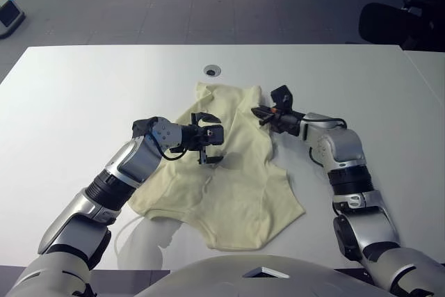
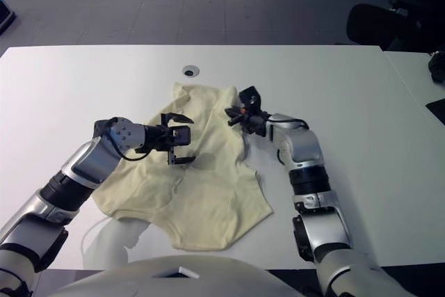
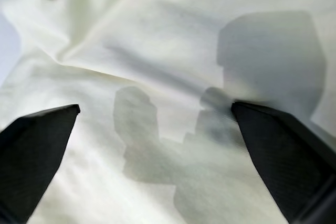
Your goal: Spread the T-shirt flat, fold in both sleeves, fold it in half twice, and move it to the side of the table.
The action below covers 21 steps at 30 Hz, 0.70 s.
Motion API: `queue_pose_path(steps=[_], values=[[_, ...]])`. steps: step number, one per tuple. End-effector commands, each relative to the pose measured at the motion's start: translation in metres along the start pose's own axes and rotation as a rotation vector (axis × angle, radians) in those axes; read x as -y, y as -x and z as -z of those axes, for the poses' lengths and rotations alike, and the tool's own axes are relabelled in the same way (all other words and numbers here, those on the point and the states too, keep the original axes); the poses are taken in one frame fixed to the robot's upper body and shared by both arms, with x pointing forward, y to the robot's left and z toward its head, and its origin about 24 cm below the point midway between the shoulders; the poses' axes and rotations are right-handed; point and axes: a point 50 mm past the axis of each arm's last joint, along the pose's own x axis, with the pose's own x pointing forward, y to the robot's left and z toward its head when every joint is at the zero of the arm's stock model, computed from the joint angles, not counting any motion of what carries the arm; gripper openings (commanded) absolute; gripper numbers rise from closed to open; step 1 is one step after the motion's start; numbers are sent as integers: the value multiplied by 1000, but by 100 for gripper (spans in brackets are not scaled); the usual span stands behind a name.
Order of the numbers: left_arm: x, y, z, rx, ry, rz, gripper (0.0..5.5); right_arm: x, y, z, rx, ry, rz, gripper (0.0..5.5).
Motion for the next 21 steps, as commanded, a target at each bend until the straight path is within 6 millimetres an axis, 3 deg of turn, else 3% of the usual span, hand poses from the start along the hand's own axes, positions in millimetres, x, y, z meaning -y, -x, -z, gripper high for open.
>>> queue_pose_path(steps=[1, 10, 11, 16, 21], values=[[25, -12, 23, -106, 70, 97, 540, -14, -6, 1, -57, 188, 10, 1], [27, -11, 25, -113, 72, 101, 540, -30, -19, 4, -196, 842, 40, 1], [27, -11, 25, -114, 73, 101, 540, -33, -19, 5, -203, 884, 24, 35], [27, -12, 24, -110, 66, 107, 540, -51, -19, 6, -162, 958, -68, 104], [27, -12, 24, -110, 67, 106, 540, -57, -17, -12, -69, 925, -71, 184]])
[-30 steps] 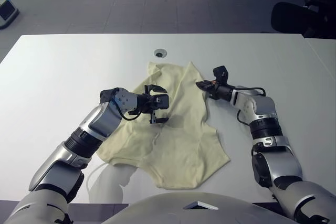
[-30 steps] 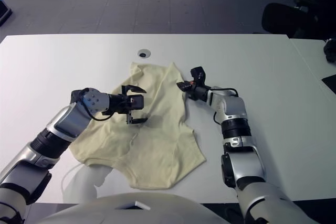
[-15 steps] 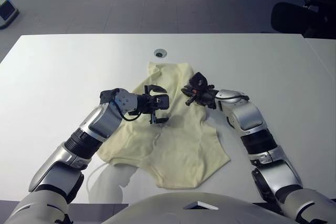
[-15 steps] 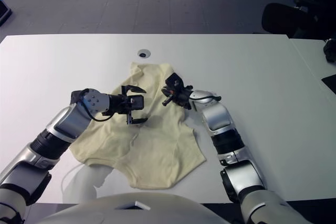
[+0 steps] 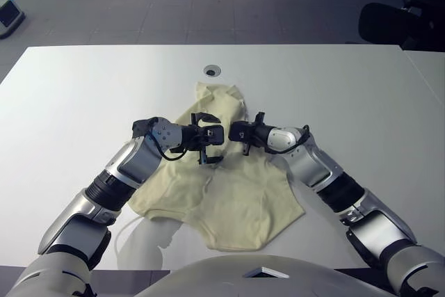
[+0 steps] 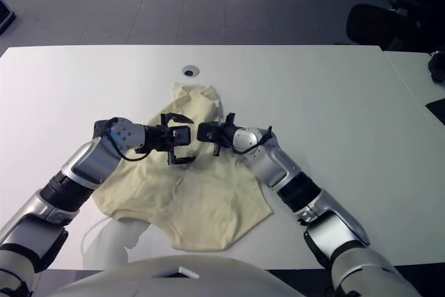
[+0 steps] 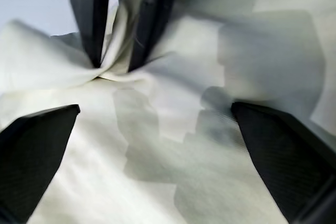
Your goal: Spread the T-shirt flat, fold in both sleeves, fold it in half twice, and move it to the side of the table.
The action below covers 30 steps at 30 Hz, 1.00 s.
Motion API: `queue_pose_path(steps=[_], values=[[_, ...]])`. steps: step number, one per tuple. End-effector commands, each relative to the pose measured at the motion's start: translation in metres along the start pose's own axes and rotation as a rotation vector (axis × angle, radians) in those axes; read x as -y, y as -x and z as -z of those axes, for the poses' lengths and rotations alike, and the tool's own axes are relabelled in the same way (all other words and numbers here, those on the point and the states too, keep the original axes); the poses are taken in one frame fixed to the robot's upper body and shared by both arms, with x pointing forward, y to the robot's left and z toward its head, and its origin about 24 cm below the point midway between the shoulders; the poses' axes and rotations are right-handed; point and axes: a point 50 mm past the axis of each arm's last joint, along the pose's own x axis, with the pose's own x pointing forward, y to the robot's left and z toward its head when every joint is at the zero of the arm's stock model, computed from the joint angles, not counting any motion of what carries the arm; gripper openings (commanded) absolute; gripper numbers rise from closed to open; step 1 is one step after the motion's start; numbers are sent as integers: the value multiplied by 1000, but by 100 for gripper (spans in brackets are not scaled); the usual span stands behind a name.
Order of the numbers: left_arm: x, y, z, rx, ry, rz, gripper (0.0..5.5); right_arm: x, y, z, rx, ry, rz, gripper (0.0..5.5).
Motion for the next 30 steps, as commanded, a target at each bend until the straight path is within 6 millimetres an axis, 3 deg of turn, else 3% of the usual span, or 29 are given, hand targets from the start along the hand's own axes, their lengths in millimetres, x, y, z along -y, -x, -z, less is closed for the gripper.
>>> queue_pose_path(steps=[1, 7, 13, 17, 24, 30], values=[[25, -12, 24, -107, 62, 102, 540, 12, 6, -12, 72, -49, 44, 195], [26, -13, 24, -108, 64, 100, 540, 41, 22, -13, 140, -262, 175, 279], [27, -14, 24, -109, 63, 97, 540, 68, 27, 26, 131, -808, 312, 371], [27, -14, 23, -110, 61, 97, 540, 62, 17, 40, 144, -1049, 252, 429], [26, -13, 24, -112, 61, 98, 540, 45, 1, 44, 133, -1152, 158, 537], [26, -14, 24, -112, 59, 98, 540, 36, -10, 48, 104, -1165, 122, 453]])
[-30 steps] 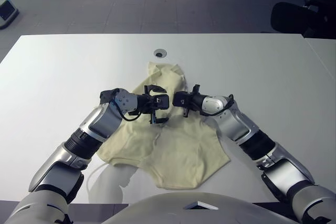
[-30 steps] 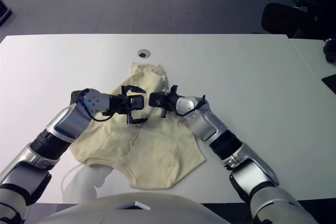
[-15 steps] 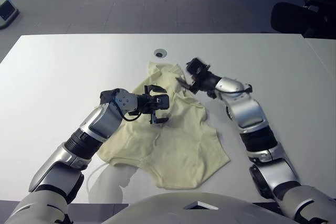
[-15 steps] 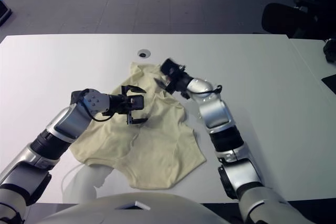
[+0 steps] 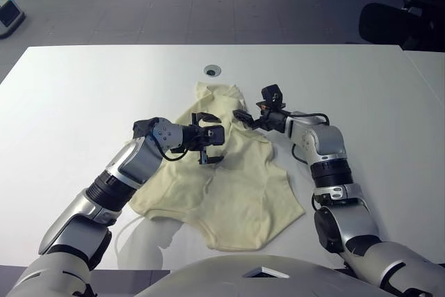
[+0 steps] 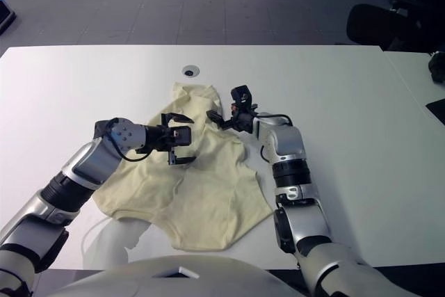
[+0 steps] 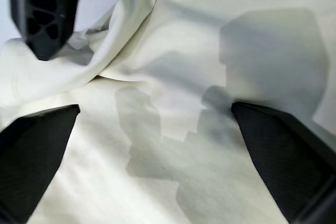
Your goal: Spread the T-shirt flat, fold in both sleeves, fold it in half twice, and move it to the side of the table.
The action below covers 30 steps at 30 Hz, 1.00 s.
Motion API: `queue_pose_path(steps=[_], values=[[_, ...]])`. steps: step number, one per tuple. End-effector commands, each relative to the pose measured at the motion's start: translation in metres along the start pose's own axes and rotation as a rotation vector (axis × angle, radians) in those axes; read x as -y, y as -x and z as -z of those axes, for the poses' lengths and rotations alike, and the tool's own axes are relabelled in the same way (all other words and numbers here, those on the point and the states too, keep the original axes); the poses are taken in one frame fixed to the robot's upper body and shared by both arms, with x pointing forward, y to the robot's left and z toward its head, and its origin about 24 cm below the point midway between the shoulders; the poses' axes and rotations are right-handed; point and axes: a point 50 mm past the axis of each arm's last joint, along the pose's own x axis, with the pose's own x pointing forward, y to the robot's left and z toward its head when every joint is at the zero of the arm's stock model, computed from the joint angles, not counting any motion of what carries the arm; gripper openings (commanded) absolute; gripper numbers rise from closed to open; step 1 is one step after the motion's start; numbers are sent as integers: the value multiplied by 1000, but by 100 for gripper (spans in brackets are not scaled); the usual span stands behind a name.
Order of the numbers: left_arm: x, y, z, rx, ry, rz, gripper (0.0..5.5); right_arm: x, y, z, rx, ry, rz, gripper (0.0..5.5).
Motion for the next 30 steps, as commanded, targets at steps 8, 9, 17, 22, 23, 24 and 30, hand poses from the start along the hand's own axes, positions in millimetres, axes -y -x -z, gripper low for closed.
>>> queue_pose_path(steps=[8, 9, 17, 22, 23, 24, 30], values=[[27, -15, 23, -105, 66, 106, 540, -5, -10, 3, -29, -36, -44, 329], [27, -15, 23, -105, 67, 105, 540, -4, -10, 3, -29, -36, -43, 316], [27, -15, 23, -103, 75, 99, 540, -2, -8, -4, -21, -13, -39, 183], [28, -15, 24, -105, 80, 94, 540, -2, -5, -9, -15, 8, -44, 110], [28, -14, 24, -106, 80, 94, 540, -1, -4, -10, -14, 10, -44, 97], [28, -14, 25, -106, 80, 95, 540, -1, -3, -10, -13, 12, -44, 81], [26, -14, 25, -108, 84, 86, 540, -2, -2, -11, -19, 17, -49, 3]])
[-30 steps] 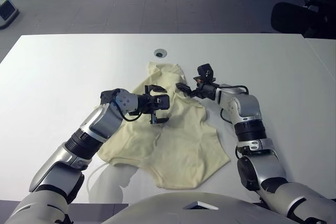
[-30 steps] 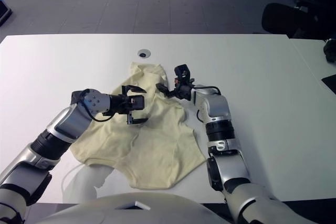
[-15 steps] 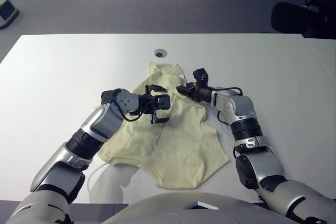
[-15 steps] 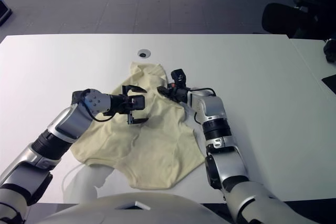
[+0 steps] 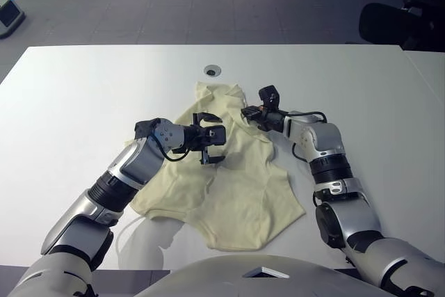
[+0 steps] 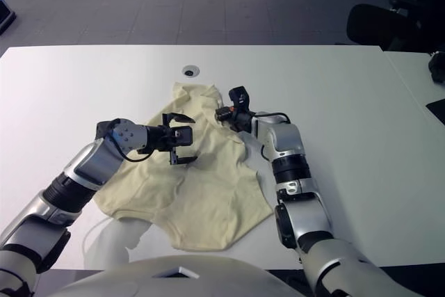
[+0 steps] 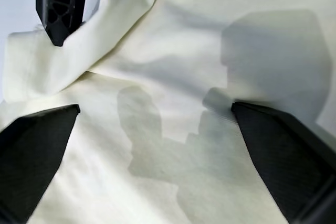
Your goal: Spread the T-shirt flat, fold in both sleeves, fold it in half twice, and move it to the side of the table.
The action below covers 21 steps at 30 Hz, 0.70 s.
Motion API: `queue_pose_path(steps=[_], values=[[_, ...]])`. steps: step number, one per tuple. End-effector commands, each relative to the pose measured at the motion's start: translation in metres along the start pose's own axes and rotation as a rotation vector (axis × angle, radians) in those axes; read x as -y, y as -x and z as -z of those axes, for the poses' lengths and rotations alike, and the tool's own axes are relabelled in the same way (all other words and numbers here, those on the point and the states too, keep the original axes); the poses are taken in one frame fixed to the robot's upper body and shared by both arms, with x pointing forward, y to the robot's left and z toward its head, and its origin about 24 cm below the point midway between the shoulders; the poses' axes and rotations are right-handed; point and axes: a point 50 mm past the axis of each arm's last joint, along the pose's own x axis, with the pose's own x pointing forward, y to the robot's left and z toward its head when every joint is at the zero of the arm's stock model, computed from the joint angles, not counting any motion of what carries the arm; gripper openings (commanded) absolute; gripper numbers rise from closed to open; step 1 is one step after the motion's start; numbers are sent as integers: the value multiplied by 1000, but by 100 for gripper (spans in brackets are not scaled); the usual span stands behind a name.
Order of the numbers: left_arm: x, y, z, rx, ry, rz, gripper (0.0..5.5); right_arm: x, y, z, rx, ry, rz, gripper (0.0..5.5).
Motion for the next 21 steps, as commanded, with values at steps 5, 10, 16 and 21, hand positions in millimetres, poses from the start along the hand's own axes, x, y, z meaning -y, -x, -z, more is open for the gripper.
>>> queue_pose_path(steps=[5, 10, 16, 21], values=[[27, -12, 27, -115, 85, 98, 540, 3, 4, -13, 10, 26, 4, 3], [27, -11, 27, -118, 87, 98, 540, 17, 19, -31, 61, 34, 46, 3], [26, -11, 28, -122, 93, 90, 540, 39, 36, -45, 85, 46, 116, 3], [27, -12, 27, -117, 95, 82, 540, 63, 46, -39, 53, 57, 204, 2]])
